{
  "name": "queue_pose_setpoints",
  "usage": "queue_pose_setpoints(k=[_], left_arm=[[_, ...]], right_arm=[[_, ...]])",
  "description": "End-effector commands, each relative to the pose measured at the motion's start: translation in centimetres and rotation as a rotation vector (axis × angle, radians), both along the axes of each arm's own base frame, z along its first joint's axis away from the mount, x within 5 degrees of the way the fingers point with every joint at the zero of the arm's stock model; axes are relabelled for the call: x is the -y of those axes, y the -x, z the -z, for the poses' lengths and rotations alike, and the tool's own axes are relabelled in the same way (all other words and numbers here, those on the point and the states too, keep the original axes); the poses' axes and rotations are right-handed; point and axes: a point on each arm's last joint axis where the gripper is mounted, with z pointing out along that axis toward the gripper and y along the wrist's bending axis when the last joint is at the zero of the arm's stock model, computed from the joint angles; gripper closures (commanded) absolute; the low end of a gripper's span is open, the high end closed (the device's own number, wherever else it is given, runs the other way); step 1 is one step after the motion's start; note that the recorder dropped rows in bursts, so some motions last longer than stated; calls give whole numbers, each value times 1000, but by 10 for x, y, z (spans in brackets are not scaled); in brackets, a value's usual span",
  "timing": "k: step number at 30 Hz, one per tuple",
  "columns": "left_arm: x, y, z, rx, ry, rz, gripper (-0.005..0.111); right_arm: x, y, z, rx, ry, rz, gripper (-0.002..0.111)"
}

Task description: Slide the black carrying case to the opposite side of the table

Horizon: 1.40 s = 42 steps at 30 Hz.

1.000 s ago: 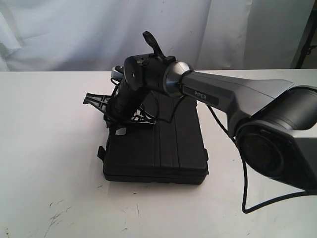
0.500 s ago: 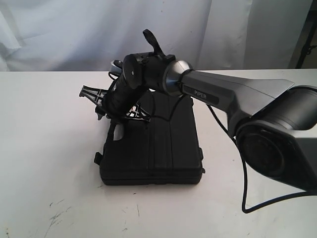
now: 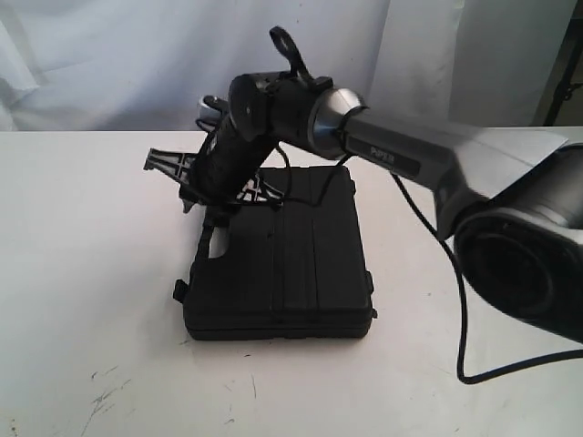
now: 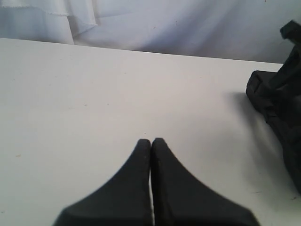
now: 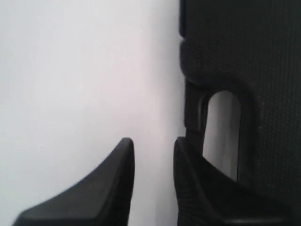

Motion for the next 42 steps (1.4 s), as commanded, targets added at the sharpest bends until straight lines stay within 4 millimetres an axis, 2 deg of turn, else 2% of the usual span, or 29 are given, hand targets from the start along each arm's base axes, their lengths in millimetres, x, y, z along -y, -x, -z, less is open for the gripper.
queue_pose_setpoints(k=[1,2,3,5,7,8,10,15,20,24,28,34,38,42], left_arm=[[0,0,0,12,-2,-2,107],[0,0,0,12,-2,-2,107],[0,0,0,12,-2,-2,107],[0,0,0,12,-2,-2,107],[0,0,0,12,-2,-2,107],[0,0,0,12,-2,-2,107],[0,0,0,12,-2,-2,107],[0,0,0,12,-2,-2,107],[0,0,0,12,-2,-2,107],[0,0,0,12,-2,-2,107],[0,0,0,12,-2,-2,107],[0,0,0,12,-2,-2,107],[0,0,0,12,-2,-2,107],[0,0,0,12,-2,-2,107]], right_arm=[[15,-3,-54,185,10,-130,102],[19,-3,-61,205,18,-152,107],[31,-6,-78,247,34,-172,108],[47,-8,-94,280,74,-193,108],[68,-7,-109,330,210,-197,108],[73,-6,-115,349,235,-189,108],[82,2,-126,388,255,-169,108],[104,38,-156,540,220,-198,108],[138,90,-173,615,197,-191,108],[159,116,-184,622,251,-205,108],[177,142,-195,532,287,-208,108],[190,162,-218,574,270,-194,108],[203,172,-229,619,341,-198,108],[222,185,-235,571,424,-112,108]])
